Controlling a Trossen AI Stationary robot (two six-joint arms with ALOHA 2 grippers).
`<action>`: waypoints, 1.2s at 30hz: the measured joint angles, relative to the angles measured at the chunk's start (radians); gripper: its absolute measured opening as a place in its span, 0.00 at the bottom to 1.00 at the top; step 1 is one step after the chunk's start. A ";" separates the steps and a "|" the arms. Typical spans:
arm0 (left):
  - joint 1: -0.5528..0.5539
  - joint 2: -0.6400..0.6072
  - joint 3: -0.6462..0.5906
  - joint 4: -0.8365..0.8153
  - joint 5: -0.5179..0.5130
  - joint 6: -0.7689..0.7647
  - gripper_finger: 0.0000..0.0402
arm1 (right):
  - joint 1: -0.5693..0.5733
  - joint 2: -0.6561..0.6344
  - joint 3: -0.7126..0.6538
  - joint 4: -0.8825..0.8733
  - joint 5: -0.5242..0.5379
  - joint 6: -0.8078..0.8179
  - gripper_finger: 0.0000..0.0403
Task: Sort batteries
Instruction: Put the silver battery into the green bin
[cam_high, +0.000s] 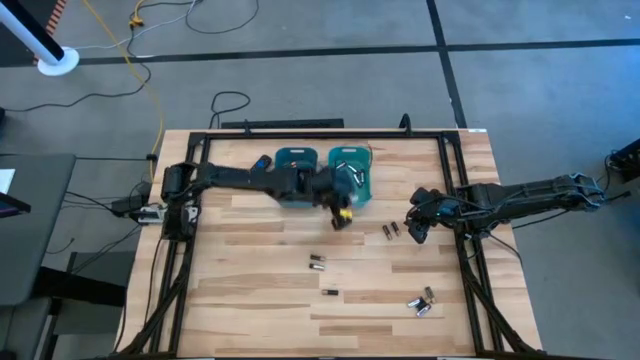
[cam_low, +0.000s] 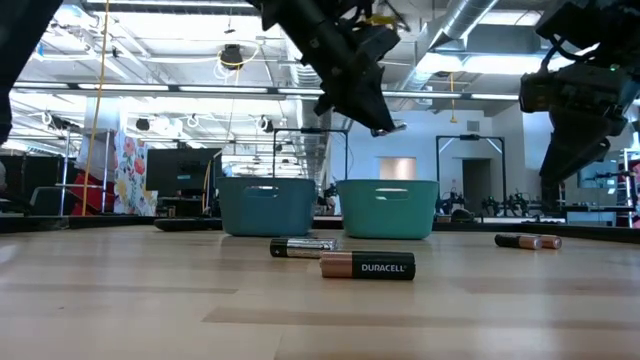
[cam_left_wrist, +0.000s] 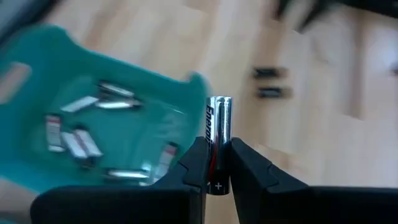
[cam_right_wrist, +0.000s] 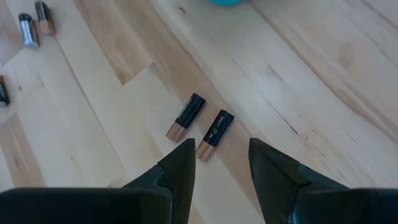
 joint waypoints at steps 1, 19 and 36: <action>0.021 0.000 0.012 -0.008 0.001 0.013 0.09 | 0.000 0.000 0.000 0.002 0.003 0.009 0.41; 0.184 0.115 0.063 0.060 0.116 0.161 0.09 | -0.090 0.000 0.000 0.047 0.015 0.057 0.41; 0.215 0.430 0.444 -0.279 0.111 0.105 0.10 | -0.133 0.000 0.000 0.044 0.016 0.082 0.41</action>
